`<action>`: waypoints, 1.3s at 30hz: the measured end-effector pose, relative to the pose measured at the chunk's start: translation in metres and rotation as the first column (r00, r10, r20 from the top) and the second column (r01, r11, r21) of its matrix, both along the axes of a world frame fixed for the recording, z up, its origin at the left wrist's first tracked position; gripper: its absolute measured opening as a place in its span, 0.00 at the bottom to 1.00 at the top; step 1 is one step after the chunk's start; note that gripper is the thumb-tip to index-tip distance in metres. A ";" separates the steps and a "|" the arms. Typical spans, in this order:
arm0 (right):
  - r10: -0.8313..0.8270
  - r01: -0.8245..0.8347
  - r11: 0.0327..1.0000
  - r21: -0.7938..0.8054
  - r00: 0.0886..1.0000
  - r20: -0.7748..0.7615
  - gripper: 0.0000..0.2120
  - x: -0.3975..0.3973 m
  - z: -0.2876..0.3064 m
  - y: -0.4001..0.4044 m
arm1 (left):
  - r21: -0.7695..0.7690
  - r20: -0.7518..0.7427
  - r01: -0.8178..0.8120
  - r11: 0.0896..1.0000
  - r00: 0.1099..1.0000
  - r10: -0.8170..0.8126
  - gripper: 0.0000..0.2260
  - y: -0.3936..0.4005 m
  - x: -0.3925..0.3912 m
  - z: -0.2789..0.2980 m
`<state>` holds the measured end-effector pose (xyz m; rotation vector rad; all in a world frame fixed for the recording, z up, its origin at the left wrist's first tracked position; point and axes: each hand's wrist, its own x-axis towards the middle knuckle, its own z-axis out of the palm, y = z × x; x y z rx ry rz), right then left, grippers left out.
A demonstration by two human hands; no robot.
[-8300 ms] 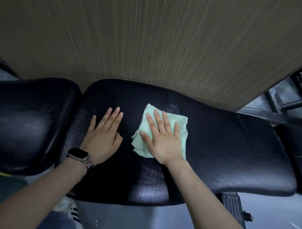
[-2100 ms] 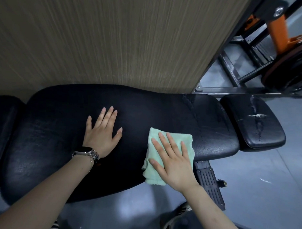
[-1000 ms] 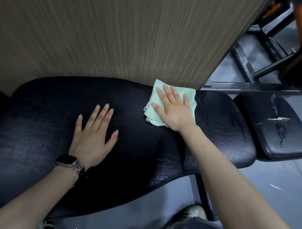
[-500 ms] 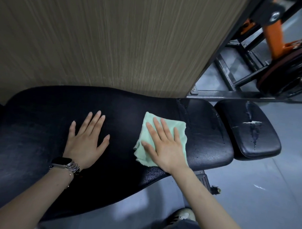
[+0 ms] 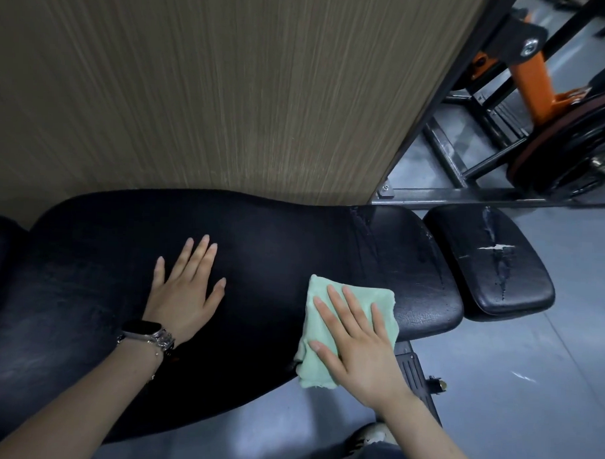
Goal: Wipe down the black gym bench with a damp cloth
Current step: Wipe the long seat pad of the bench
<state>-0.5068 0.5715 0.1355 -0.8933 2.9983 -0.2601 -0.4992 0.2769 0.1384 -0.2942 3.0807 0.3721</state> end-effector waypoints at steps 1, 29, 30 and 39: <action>0.001 -0.001 1.000 0.001 1.000 0.002 0.29 -0.001 0.000 0.001 | 0.002 0.003 0.000 1.000 1.000 0.000 0.27 0.000 0.000 0.000; -0.138 0.131 0.989 0.066 0.981 0.133 0.28 -0.172 0.006 -0.062 | -0.045 -0.132 0.105 0.993 0.985 -0.110 0.29 0.089 -0.032 -0.017; -0.146 0.138 0.988 0.065 0.980 0.135 0.28 -0.175 0.006 -0.064 | -0.046 -0.131 0.104 0.994 0.985 -0.109 0.29 0.089 -0.032 -0.017; -0.156 0.147 0.987 0.070 0.978 0.141 0.29 -0.165 0.009 -0.064 | -0.041 -0.114 0.099 0.994 0.988 -0.103 0.29 0.089 -0.032 -0.015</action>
